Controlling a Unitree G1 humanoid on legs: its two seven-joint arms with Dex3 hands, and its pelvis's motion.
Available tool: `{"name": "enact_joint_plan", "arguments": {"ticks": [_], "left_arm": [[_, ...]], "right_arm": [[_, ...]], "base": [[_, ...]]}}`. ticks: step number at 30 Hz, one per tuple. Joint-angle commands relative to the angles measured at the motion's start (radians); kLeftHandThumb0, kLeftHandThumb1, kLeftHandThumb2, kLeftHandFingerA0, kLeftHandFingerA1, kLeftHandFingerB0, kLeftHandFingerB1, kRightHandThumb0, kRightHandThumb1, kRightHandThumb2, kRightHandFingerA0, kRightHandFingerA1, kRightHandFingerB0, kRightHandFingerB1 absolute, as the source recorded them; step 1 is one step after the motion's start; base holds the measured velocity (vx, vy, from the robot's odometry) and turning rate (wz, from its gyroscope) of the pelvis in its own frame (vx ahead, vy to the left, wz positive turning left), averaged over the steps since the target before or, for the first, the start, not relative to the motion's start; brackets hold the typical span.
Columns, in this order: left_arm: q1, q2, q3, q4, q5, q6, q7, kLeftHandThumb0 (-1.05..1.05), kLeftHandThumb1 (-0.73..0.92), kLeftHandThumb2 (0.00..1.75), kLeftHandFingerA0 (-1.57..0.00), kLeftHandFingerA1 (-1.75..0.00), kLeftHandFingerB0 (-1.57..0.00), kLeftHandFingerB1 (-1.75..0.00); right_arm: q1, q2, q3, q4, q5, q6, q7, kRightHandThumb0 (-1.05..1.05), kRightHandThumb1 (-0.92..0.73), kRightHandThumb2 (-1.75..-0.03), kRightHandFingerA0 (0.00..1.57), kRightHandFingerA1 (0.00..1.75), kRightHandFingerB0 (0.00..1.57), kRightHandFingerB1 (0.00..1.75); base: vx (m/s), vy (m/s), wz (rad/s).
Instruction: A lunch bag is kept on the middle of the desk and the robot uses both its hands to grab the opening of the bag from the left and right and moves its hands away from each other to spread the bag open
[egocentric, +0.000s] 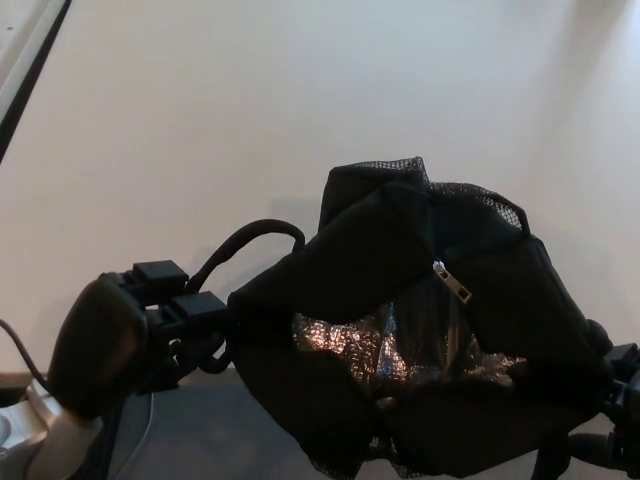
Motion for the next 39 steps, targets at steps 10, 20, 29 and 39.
{"name": "enact_joint_plan", "arguments": {"ticks": [10,20,29,39], "left_arm": [[-0.13,0.089,-0.034,-0.029,0.085,0.061,0.011,-0.11,0.53,0.64,-0.76,-0.45,-0.75,-0.5],[-0.32,0.021,0.053,-0.108,0.018,0.139,-0.068,-0.15,0.51,0.68,-0.43,-0.36,-0.37,-0.34],[-0.435,-0.047,0.105,-0.097,-0.01,0.229,-0.125,-0.14,0.43,0.81,-0.26,-0.41,0.0,-0.21],[-0.486,-0.069,0.162,-0.088,-0.032,0.322,-0.157,-0.1,0.46,0.8,-0.2,-0.4,-0.02,-0.22]], "right_arm": [[-0.105,-0.061,-0.043,-0.025,0.008,0.018,0.086,-0.38,-0.53,-0.71,0.85,0.79,0.33,0.43],[-0.405,0.042,-0.155,0.063,0.079,0.092,0.104,-0.31,-0.57,-0.59,0.47,0.39,0.1,0.23],[-0.613,0.119,-0.185,0.126,0.068,0.266,0.142,-0.44,-0.53,-0.7,0.12,0.43,0.0,0.0],[-0.728,0.17,-0.246,0.188,0.101,0.447,0.195,-0.5,-0.39,-0.72,0.09,0.45,0.0,0.18]], "base": [[0.0,0.0,0.0],[0.0,0.0,0.0],[0.0,0.0,0.0],[0.0,0.0,0.0]]}}
